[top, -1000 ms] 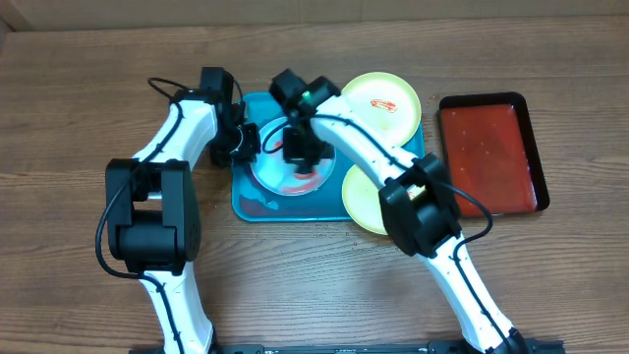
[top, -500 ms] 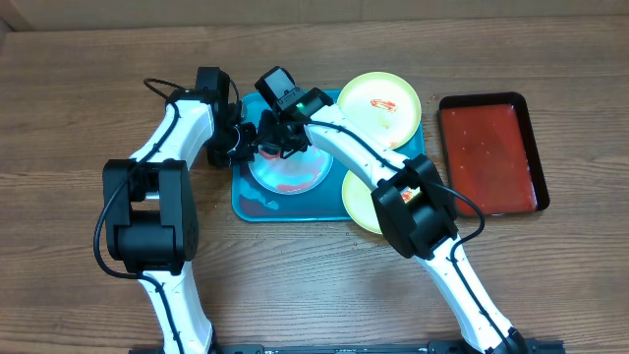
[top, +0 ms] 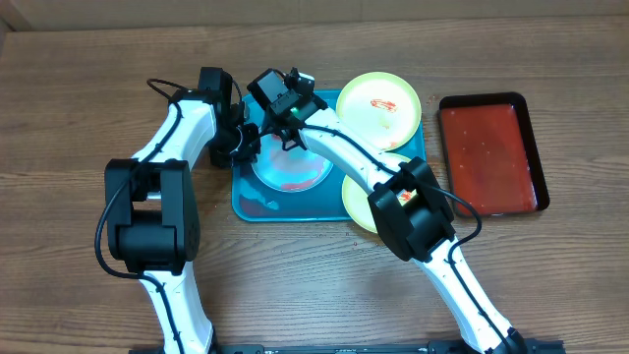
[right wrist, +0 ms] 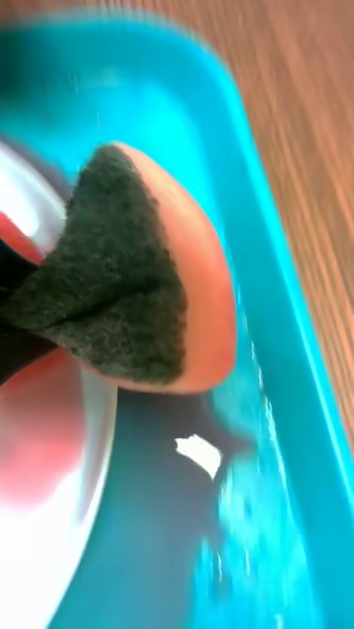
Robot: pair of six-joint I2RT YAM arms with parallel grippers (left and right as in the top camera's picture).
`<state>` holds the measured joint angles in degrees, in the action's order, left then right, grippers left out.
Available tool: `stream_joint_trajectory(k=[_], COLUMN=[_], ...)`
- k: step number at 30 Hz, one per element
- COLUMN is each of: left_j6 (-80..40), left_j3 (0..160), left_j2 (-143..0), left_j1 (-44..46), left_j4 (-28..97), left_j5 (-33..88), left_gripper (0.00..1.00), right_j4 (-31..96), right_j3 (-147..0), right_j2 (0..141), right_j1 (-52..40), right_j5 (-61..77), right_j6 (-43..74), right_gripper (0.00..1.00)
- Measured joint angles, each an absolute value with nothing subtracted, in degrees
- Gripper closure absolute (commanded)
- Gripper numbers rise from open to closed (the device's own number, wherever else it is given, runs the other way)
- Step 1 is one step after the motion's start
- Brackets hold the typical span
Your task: Clean dirty plates on tray and stack at the side
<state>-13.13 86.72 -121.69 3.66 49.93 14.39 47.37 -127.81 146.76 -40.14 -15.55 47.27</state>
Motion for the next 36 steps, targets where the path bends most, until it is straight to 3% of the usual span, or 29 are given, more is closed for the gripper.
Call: stream_joint_trajectory(k=[10, 27, 33, 36], left_j6=[-13.1, -13.13, -13.17, -13.15], left_j3=[86.72, 86.72, 86.72, 86.72], left_j2=[-121.69, -121.69, -121.8, -121.82], left_j1=[4.16, 4.16, 4.51, 4.97], left_j4=[49.74, 49.69, 49.65, 49.56], left_j5=[15.0, 15.05, 14.94, 14.92], left_gripper=[0.96, 0.95, 0.79, 0.77], right_j4=[62.35, 76.51, 79.94, 81.47], right_j3=[-128.2, -127.79, -127.81, -127.81], right_j2=[145.73, 135.55, 128.14, 127.44], right_j1=[-39.99, -31.22, -24.27, -21.98], right_j5=[-20.69, 15.62, 18.06, 18.2], right_j6=[40.93, 17.74, 14.31, 13.63], right_gripper=[0.96, 0.96, 0.96, 0.96])
